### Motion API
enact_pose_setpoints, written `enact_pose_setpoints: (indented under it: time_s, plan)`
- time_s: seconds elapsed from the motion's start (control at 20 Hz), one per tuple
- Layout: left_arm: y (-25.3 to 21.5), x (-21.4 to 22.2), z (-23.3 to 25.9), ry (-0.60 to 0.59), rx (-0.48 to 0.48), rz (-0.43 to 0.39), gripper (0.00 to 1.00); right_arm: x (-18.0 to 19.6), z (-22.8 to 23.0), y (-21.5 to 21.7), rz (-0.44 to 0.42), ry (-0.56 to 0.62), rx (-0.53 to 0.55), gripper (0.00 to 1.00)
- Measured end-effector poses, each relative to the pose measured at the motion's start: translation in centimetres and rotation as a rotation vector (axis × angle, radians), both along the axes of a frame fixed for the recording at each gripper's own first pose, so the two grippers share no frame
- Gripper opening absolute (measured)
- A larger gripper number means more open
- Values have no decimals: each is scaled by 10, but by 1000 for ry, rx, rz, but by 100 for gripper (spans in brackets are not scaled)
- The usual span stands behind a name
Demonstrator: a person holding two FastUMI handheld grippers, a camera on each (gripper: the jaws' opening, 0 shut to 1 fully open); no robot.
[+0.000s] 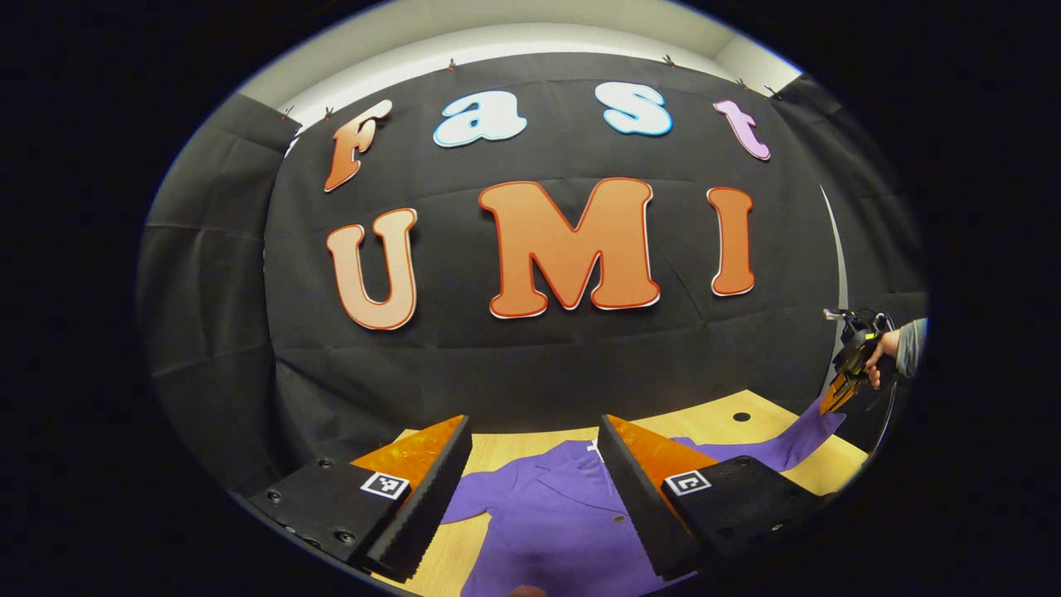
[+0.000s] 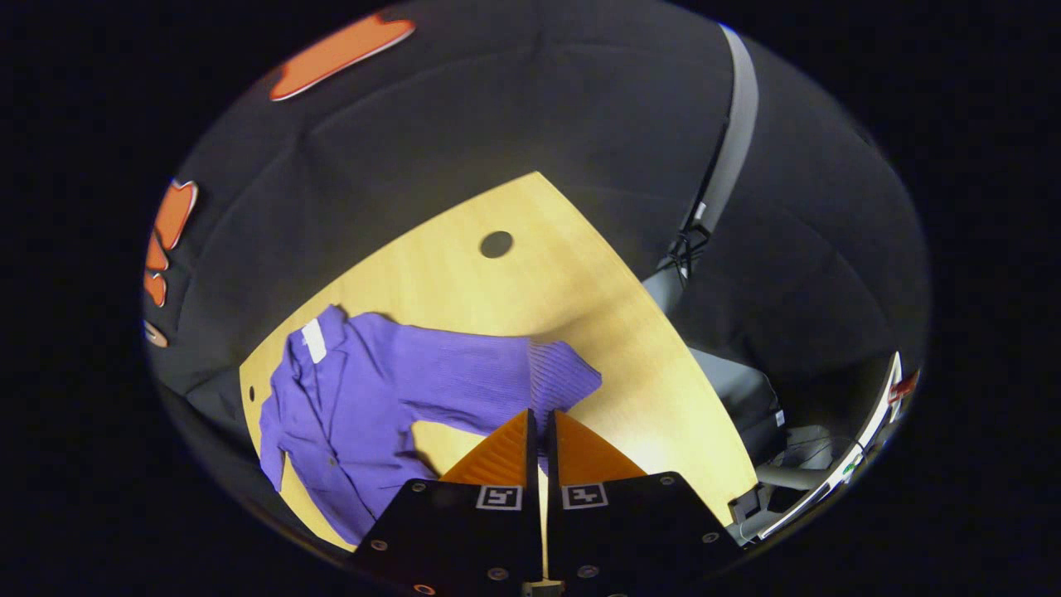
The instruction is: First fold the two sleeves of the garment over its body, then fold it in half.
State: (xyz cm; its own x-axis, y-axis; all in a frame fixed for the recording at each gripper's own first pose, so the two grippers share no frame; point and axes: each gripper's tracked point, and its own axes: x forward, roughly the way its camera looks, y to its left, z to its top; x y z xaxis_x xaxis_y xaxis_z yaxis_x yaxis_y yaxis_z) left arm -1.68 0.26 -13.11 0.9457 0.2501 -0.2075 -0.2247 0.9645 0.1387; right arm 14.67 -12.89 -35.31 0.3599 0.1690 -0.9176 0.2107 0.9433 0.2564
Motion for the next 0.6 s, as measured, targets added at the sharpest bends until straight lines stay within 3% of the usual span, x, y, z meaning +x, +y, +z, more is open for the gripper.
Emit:
enact_pose_setpoints:
  time_s: [0.05, 0.1, 0.6]
  plan:
    - [11, -2, -4, 8, 0, 8, 100, 4, 12, 16, 23, -16, 2, 3]
    - [23, -6, -6, 14, 0, 14, 96, 8, 23, 31, 42, -32, 1, 3]
    - [143, -37, -16, 25, -23, 121, 96, 39, 115, 204, 239, -166, 17, 3]
